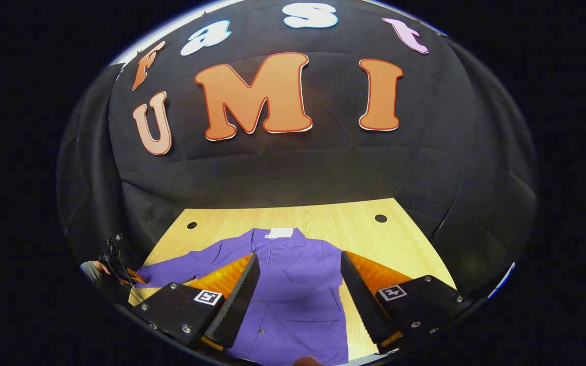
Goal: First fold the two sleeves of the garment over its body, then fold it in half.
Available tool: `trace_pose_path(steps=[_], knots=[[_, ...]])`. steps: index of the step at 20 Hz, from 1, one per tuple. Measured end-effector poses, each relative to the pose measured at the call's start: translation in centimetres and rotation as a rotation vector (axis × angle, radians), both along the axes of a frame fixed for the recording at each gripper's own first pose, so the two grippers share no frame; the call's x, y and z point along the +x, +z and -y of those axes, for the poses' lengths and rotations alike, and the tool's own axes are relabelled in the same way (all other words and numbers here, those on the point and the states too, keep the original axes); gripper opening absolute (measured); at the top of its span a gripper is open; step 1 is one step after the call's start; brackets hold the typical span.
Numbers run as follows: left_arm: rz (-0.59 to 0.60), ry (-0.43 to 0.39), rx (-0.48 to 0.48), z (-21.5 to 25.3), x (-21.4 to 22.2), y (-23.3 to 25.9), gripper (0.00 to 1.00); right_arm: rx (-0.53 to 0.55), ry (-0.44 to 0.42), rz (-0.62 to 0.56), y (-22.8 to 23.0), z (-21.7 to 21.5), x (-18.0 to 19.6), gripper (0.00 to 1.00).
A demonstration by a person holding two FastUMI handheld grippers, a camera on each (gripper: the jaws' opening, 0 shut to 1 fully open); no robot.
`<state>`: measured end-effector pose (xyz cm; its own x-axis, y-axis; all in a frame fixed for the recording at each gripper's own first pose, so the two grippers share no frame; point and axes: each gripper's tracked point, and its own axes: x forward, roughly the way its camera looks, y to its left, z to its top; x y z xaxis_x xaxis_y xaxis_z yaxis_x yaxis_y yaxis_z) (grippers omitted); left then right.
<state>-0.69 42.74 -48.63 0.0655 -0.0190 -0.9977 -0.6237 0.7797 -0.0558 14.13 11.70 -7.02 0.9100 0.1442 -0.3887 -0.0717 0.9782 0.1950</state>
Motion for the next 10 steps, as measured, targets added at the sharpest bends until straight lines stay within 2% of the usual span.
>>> trace_pose_path(steps=[3, 4, 5, 7, 10], knots=[[-0.067, -0.001, 0.045, -0.6, -0.4, -0.3, 0.96, 0.003, -0.005, 0.000, -0.1, 0.3, -0.2, 0.95], [-0.077, -0.004, 0.048, -0.7, -0.2, -0.3, 0.84, 0.008, -0.006, -0.001, -0.3, 0.4, -0.2, 0.95], [-0.084, -0.006, 0.037, -0.4, 0.0, -0.6, 0.80, 0.014, -0.006, -0.001, -0.3, 0.4, -0.3, 0.95], [-0.081, -0.011, 0.024, 0.1, 0.5, -0.1, 0.63, 0.021, -0.008, 0.002, -0.5, 0.6, -0.4, 0.95], [-0.020, -0.039, 0.016, 0.9, 2.1, -0.4, 0.13, 0.025, -0.007, -0.001, -1.0, 1.2, -0.8, 0.95]])
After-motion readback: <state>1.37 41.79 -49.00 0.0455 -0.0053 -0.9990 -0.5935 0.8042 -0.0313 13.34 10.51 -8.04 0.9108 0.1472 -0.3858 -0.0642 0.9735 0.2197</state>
